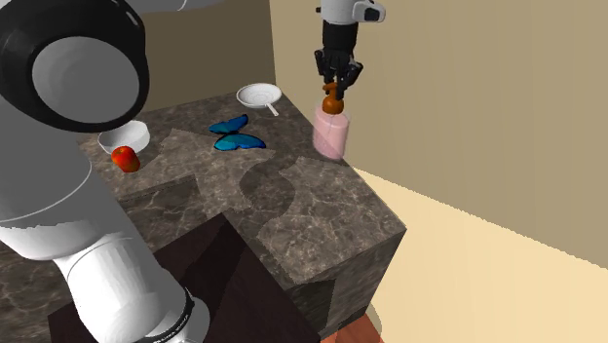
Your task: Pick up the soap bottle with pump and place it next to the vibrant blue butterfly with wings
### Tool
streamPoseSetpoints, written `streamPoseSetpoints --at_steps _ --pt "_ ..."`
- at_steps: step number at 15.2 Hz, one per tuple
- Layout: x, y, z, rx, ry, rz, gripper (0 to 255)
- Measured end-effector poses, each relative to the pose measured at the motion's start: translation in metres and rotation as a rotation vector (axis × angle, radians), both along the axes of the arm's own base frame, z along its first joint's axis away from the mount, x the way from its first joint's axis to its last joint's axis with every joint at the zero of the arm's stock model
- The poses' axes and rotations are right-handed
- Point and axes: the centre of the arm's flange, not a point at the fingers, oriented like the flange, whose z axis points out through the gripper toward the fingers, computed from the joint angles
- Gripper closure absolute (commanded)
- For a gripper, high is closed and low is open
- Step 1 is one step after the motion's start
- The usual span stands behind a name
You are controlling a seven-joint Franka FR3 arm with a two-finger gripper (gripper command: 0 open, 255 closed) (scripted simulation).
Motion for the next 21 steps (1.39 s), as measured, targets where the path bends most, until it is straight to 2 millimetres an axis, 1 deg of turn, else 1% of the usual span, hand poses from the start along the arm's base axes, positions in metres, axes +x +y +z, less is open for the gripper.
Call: streamPoseSetpoints --at_steps 2,4,6,9,11,12,14,16,17,21 --pt "-0.004 0.024 0.004 0.0 0.0 0.0 255" --pt "-0.013 0.049 0.005 0.0 0.0 0.0 255" --pt "-0.019 0.073 0.002 0.0 0.0 0.0 255" --pt "-0.03 0.116 0.006 0.0 0.0 0.0 255" --pt "-0.036 0.14 0.004 0.0 0.0 0.0 255" --pt "-0.042 0.152 0.002 -0.001 0.0 0.0 255" --pt "-0.048 0.178 0.006 -0.001 0.0 0.0 255" --pt "-0.054 0.202 0.006 -0.001 0.0 0.0 255" --pt "-0.057 0.216 0.004 -0.001 0.0 0.0 255" --pt "-0.067 0.267 0.007 -0.001 0.0 0.0 255"
